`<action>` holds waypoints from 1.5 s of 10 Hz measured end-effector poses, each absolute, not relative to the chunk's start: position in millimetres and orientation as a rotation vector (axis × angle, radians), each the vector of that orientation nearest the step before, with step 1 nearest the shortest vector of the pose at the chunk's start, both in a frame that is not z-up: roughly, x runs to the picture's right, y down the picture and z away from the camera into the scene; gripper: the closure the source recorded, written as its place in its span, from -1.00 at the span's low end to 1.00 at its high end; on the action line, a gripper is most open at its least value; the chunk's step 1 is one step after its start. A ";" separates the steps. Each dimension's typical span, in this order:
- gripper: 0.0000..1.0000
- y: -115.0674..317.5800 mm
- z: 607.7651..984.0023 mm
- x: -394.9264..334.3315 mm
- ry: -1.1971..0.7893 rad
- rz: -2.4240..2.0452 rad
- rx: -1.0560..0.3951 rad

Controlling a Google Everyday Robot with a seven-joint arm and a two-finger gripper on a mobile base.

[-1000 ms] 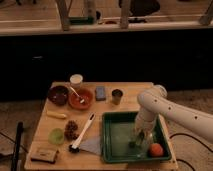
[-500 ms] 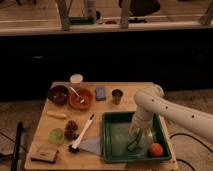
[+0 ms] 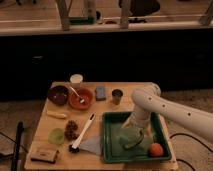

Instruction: Place pepper in tray

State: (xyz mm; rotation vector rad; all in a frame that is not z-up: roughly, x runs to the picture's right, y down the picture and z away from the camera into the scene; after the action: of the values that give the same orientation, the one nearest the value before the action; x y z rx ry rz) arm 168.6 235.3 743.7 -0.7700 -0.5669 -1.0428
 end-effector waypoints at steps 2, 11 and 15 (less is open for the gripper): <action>-0.60 230.9 743.2 167.5 -0.569 -1.052 -0.763; -0.60 222.3 743.8 170.1 -0.622 -1.079 -0.734; -0.60 222.6 744.0 170.3 -0.622 -1.078 -0.735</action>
State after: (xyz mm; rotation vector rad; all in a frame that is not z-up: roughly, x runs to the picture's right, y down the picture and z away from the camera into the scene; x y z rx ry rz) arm 170.3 222.6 744.0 -0.7346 -0.6220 -1.0778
